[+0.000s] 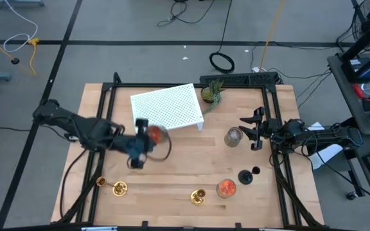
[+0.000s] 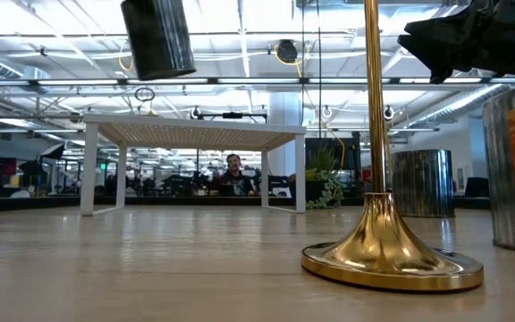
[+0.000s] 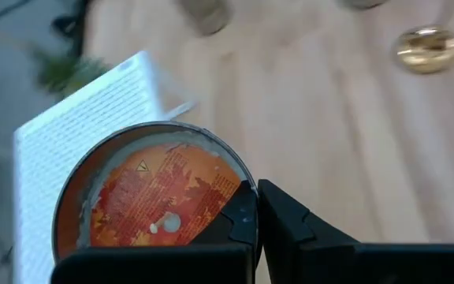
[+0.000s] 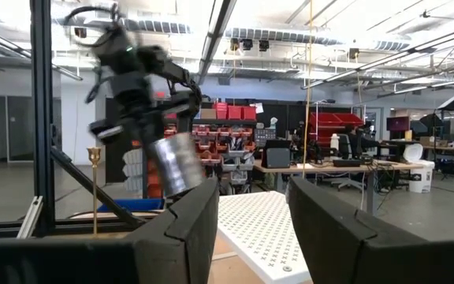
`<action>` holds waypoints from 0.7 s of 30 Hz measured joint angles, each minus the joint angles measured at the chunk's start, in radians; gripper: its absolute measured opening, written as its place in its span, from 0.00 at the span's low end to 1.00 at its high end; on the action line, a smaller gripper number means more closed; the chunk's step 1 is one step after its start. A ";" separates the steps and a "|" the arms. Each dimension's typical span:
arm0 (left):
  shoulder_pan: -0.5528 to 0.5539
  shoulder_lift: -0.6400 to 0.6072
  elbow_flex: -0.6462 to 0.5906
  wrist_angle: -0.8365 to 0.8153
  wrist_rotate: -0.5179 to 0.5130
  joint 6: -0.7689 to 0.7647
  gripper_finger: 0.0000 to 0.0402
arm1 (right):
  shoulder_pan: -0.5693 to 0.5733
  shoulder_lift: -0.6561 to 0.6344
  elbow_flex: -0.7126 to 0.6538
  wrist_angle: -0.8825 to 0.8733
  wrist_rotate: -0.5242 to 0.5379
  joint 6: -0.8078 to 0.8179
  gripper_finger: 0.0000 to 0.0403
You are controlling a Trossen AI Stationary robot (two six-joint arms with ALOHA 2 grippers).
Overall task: Pick & Place candle stick holders
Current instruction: Put the top orange scented candle on the shelf
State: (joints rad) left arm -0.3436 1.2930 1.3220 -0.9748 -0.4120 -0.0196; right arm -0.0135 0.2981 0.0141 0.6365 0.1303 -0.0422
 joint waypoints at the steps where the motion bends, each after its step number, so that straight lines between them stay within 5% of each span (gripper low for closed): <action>1: 0.031 -0.001 0.018 -0.033 0.000 -0.003 0.01 | 0.000 0.000 0.000 0.000 0.000 0.000 0.37; 13: 0.478 0.000 0.063 -0.185 0.109 -0.048 0.02 | 0.000 0.000 0.000 0.000 0.000 0.000 0.37; 21: 0.642 0.001 0.060 -0.146 0.141 -0.191 0.02 | 0.000 0.002 0.000 -0.001 0.000 0.006 0.37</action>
State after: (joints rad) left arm 0.2986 1.2938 1.3823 -1.1204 -0.2706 -0.2106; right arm -0.0135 0.3006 0.0141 0.6359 0.1303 -0.0360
